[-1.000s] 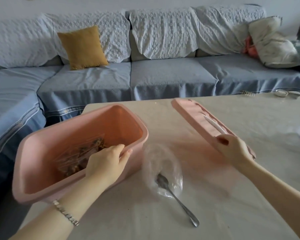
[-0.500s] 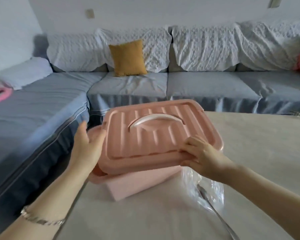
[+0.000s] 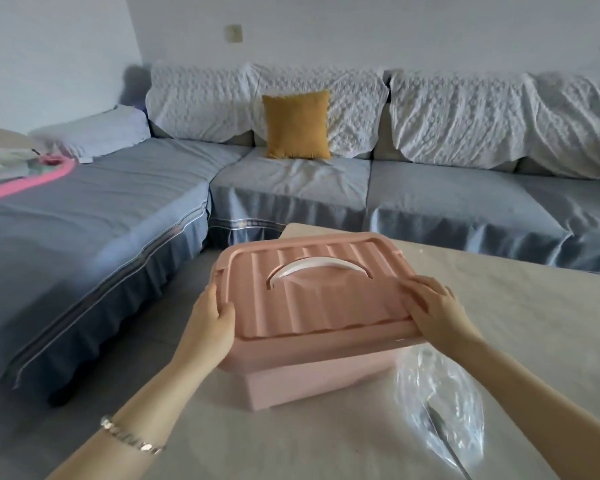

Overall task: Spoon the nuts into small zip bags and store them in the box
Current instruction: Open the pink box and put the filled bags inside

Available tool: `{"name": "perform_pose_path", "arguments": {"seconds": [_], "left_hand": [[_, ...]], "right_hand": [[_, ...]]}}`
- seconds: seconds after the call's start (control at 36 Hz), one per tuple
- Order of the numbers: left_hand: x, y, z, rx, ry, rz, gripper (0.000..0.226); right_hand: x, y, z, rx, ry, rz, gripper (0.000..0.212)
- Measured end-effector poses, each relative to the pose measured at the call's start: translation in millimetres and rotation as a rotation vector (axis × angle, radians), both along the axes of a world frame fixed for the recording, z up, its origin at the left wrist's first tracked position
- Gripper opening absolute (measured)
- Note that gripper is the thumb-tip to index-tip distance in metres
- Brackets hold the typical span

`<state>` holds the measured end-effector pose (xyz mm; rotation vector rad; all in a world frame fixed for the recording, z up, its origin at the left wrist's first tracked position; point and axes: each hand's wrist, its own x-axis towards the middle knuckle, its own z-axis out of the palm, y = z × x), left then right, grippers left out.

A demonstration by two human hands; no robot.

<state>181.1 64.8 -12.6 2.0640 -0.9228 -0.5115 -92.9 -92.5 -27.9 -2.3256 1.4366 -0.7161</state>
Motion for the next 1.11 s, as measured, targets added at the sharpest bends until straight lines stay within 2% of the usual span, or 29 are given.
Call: {"name": "perform_pose_path", "arguments": {"seconds": [0.08,0.19,0.31,0.36,0.42,0.5,0.58,0.64,0.69,0.78,0.81,0.86,0.92,0.94,1.06,1.11], "left_hand": [[1,0,0,-0.006,-0.011,0.024,0.050],[-1,2,-3,-0.005,0.000,0.033,0.052],[2,0,-6,0.030,0.006,0.050,0.055],[4,0,-7,0.006,0.066,0.066,0.056],[5,-1,-9,-0.018,0.134,0.081,0.056],[4,1,-13,-0.088,0.228,0.170,0.058],[-5,5,-13,-0.172,0.251,0.297,0.067],[-8,8,-13,-0.238,0.197,0.343,0.070],[-10,9,-14,-0.273,0.146,0.369,0.069],[-10,11,-13,-0.250,0.116,0.377,0.066],[-10,10,-13,-0.245,0.104,0.375,0.065],[-9,9,-13,-0.250,0.077,0.361,0.064],[-9,9,-14,-0.264,0.050,0.345,0.062],[-9,9,-14,-0.270,0.019,0.338,0.058],[-11,8,-14,-0.287,-0.143,0.318,0.030],[-12,8,-13,-0.320,-0.147,0.332,0.032]], "right_hand": [[15,-14,4,0.135,-0.006,-0.042,0.040],[28,-33,10,0.173,0.018,-0.074,0.032],[30,-41,9,0.234,0.036,-0.109,0.035],[31,-42,11,0.234,0.047,-0.121,0.036],[32,-42,9,0.257,-0.001,-0.141,0.036],[31,-37,4,0.303,-0.186,-0.217,0.034],[29,-36,1,0.368,-0.221,-0.336,0.050],[28,-37,1,0.450,-0.254,-0.352,0.063],[28,-36,2,0.473,-0.295,-0.358,0.066],[28,-34,0,0.449,-0.353,-0.388,0.062],[28,-32,1,0.420,-0.370,-0.385,0.052],[27,-32,-2,0.314,-0.380,-0.368,0.015],[27,-33,-4,0.231,-0.387,-0.344,0.035],[26,-33,-5,0.211,-0.387,-0.332,0.037],[26,-34,-5,0.148,-0.310,-0.312,0.030],[25,-35,-5,0.097,-0.251,-0.292,0.023]]}}
